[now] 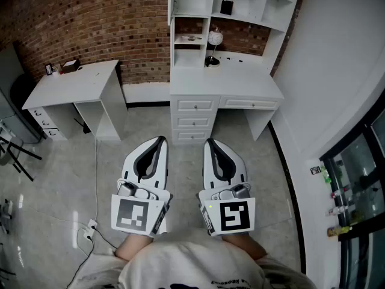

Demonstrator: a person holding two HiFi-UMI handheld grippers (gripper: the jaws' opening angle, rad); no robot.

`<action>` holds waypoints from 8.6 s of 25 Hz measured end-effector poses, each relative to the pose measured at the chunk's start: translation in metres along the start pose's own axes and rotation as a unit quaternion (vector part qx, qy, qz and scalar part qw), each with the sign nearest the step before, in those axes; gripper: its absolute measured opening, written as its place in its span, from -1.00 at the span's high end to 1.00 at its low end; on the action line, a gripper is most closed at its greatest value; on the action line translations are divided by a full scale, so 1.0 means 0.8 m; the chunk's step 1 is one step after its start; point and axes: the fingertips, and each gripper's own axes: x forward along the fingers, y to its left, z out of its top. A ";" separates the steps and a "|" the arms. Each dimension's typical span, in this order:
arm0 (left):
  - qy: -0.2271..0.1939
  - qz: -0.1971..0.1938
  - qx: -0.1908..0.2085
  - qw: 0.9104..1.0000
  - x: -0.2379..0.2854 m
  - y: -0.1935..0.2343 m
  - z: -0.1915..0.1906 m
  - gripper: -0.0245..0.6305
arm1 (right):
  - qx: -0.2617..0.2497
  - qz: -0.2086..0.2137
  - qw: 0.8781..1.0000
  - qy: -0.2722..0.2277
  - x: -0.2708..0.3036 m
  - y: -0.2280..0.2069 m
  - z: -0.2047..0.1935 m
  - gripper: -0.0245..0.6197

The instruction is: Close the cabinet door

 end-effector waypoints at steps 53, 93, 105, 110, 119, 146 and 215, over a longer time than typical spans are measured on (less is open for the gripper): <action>0.008 -0.013 -0.010 1.000 0.330 0.191 -0.100 0.90 | 0.010 0.002 1.000 -0.014 0.352 -0.105 -0.108 0.87; 0.013 0.039 0.008 0.999 0.635 0.353 -0.177 0.90 | 0.019 0.071 0.996 -0.041 0.693 -0.212 -0.194 0.87; 0.010 0.068 0.017 0.997 0.712 0.380 -0.197 0.90 | 0.026 0.111 0.992 -0.056 0.774 -0.247 -0.221 0.87; 0.005 0.086 0.026 0.996 0.745 0.390 -0.204 0.90 | 0.019 0.122 0.990 -0.070 0.805 -0.268 -0.225 0.87; -0.019 0.093 0.030 0.995 0.778 0.402 -0.199 0.90 | 0.030 0.143 0.987 -0.070 0.839 -0.278 -0.242 0.87; -0.038 0.058 0.049 0.996 0.831 0.489 -0.121 0.90 | -0.017 0.137 0.987 -0.082 0.942 -0.246 -0.162 0.86; -0.048 -0.106 0.012 0.993 0.995 0.410 -0.140 0.90 | 0.063 0.047 0.997 0.003 1.011 -0.417 -0.180 0.64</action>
